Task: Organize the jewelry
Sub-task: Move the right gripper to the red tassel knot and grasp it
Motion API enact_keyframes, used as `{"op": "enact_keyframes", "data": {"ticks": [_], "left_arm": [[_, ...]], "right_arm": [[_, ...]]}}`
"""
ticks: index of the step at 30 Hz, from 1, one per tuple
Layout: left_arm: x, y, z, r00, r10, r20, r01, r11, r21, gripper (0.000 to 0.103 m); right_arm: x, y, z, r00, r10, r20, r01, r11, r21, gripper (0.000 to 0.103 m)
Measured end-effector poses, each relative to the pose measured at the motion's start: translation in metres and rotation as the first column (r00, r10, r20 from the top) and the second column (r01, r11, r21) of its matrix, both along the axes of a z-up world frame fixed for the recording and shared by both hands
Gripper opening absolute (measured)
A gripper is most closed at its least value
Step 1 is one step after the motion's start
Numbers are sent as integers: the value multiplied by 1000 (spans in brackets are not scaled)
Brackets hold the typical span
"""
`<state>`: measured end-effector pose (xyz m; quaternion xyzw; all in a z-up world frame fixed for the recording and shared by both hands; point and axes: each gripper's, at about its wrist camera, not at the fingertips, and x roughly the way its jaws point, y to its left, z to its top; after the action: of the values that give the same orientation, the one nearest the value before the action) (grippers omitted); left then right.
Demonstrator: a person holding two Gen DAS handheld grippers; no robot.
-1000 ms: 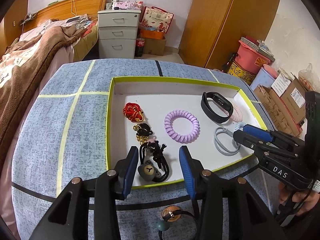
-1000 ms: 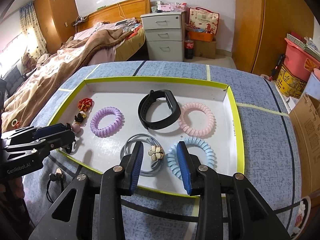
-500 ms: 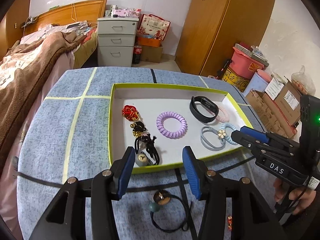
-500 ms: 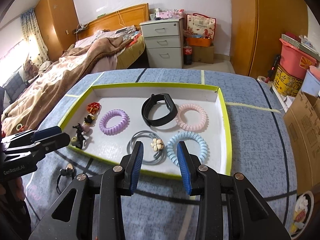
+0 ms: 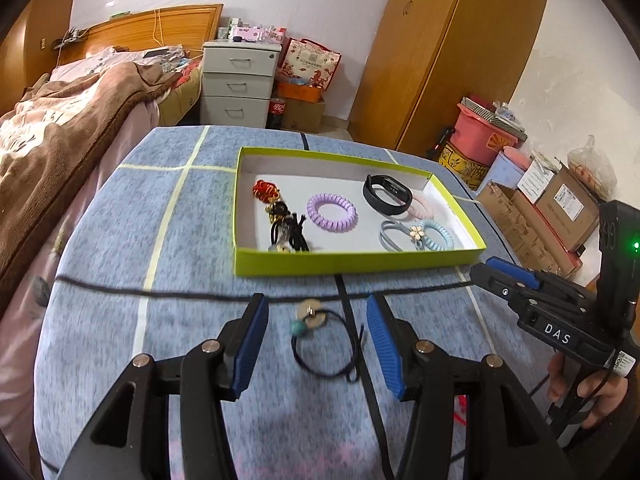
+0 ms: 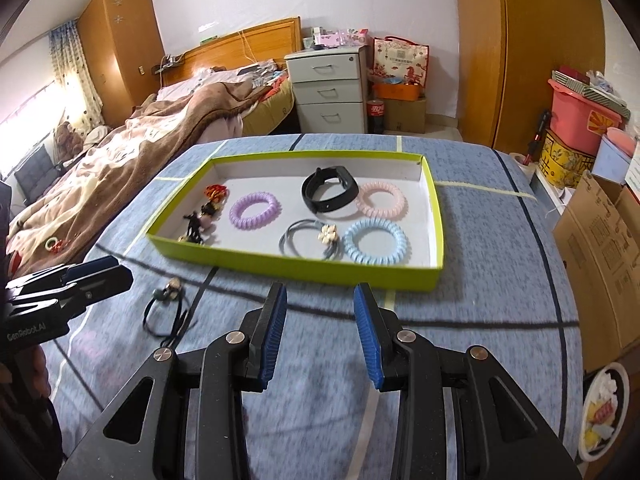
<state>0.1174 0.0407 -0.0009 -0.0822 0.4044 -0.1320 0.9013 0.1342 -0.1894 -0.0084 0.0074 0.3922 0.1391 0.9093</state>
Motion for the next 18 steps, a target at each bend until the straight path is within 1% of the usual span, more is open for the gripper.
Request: {"op": "enact_keyframes", "data": {"ticks": [7, 11, 13, 16, 18], "left_arm": [[-24, 3, -4, 1000, 9, 4, -9, 1000, 1, 54], [-37, 7, -5, 1000, 15, 11, -15, 1000, -1, 54], [-43, 9, -7, 1000, 20, 13, -20, 1000, -2, 54], [-51, 13, -11, 1000, 25, 11, -25, 1000, -10, 54], [-54, 16, -13, 1000, 28, 8, -28, 1000, -10, 54]], "right_arm": [[-27, -3, -4, 1000, 11, 3, -11, 1000, 16, 36], [-40, -5, -9, 1000, 14, -6, -14, 1000, 23, 36], [-46, -5, -12, 1000, 21, -22, -20, 999, 43, 36], [-56, -1, -17, 997, 63, -41, -59, 994, 94, 36], [-59, 7, -21, 993, 100, -62, -93, 991, 98, 36]]}}
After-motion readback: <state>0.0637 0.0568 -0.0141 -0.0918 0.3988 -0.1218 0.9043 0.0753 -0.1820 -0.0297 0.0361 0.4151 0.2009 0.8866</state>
